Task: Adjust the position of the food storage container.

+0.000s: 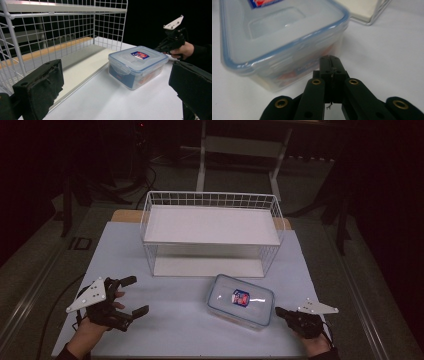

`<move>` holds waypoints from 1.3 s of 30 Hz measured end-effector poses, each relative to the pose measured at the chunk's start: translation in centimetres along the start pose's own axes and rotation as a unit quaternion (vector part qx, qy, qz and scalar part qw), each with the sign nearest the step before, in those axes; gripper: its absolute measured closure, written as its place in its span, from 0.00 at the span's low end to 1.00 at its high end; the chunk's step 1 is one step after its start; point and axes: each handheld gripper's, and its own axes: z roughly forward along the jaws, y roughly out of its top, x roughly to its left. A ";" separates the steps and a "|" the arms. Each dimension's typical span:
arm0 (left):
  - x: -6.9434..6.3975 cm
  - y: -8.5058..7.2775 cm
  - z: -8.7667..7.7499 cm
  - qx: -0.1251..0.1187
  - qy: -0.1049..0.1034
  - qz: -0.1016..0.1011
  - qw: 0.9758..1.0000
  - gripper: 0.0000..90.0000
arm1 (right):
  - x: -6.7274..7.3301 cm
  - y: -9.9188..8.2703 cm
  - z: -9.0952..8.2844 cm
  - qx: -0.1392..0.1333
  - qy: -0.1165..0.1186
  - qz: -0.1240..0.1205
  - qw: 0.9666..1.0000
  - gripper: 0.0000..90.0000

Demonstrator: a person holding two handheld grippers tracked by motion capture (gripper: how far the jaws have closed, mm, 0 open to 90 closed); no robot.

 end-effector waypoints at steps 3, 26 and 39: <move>-0.1 0.0 0.1 0.003 -0.002 0.002 1.000 0.00 | 0.2 0.0 0.3 0.005 0.007 -0.002 1.000 1.00; -0.2 0.0 0.1 0.002 -0.005 0.001 1.000 0.00 | -0.4 4.2 5.7 0.016 0.026 -0.010 0.999 1.00; -0.1 -0.1 0.1 0.003 -0.005 0.000 1.000 0.00 | -0.2 6.4 8.7 0.025 0.039 -0.021 0.999 1.00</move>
